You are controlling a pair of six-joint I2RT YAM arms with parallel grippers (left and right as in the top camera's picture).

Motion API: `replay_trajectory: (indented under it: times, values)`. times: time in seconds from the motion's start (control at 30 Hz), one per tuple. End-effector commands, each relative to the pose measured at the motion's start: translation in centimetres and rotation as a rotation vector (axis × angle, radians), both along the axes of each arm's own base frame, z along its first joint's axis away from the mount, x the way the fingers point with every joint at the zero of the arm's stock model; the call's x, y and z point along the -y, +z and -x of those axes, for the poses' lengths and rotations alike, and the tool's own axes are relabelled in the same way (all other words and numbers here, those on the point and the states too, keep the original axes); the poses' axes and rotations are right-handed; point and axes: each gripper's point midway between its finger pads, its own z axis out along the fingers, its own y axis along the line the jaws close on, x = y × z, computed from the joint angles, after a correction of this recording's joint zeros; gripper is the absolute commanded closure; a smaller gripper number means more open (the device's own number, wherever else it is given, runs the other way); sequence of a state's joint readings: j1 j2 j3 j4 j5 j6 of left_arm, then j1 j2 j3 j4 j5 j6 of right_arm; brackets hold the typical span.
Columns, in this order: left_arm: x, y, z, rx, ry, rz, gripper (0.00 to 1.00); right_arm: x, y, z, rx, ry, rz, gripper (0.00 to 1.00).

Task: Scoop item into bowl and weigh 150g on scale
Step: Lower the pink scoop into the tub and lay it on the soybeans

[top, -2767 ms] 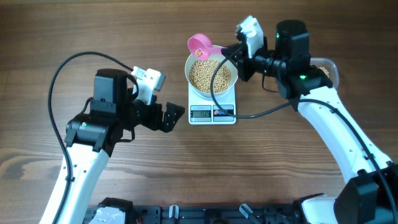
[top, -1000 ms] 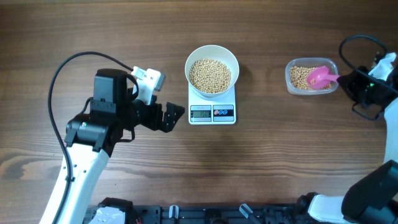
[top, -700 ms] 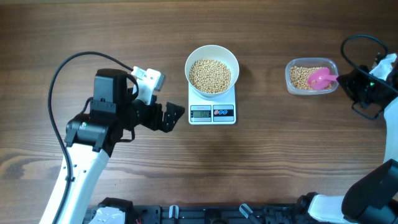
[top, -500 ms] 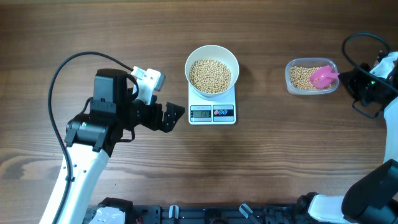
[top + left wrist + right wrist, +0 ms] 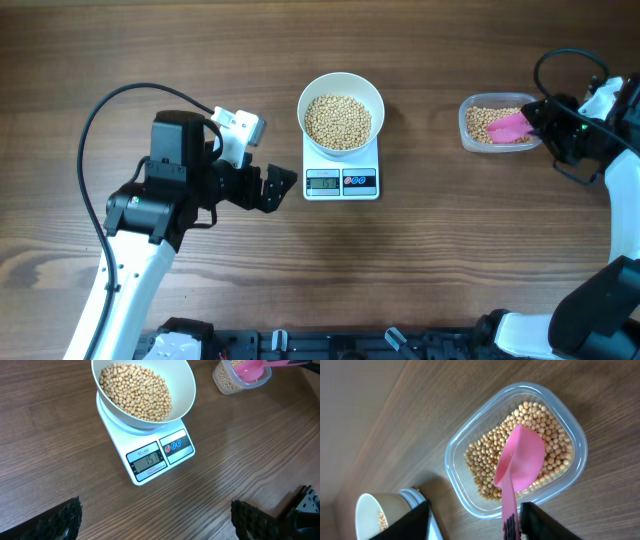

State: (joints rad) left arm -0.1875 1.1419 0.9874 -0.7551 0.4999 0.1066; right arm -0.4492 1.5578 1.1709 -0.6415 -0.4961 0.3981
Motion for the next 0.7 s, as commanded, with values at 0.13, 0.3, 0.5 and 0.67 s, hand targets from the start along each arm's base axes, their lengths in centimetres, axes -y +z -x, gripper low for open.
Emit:
replay_trajectory:
  times: [0.13, 0.3, 0.5, 0.67]
  values:
    - [0.04, -0.01, -0.04, -0.009, 0.002, 0.014, 0.00, -0.08, -0.50, 0.02, -0.009, 0.006, -0.003, 0.00]
    - [0.04, -0.01, -0.04, -0.008, 0.001, 0.014, 0.00, 0.05, -0.27, -0.29, 0.020, 0.048, 0.038, 0.00]
    - [0.04, -0.01, -0.04, -0.008, 0.002, 0.014, 0.00, 0.19, -0.16, -0.45, 0.042, 0.087, 0.078, 0.00]
    - [0.04, -0.02, -0.04, -0.009, 0.002, 0.014, 0.00, 0.57, 0.20, -0.92, 0.073, 0.101, 0.107, 0.00]
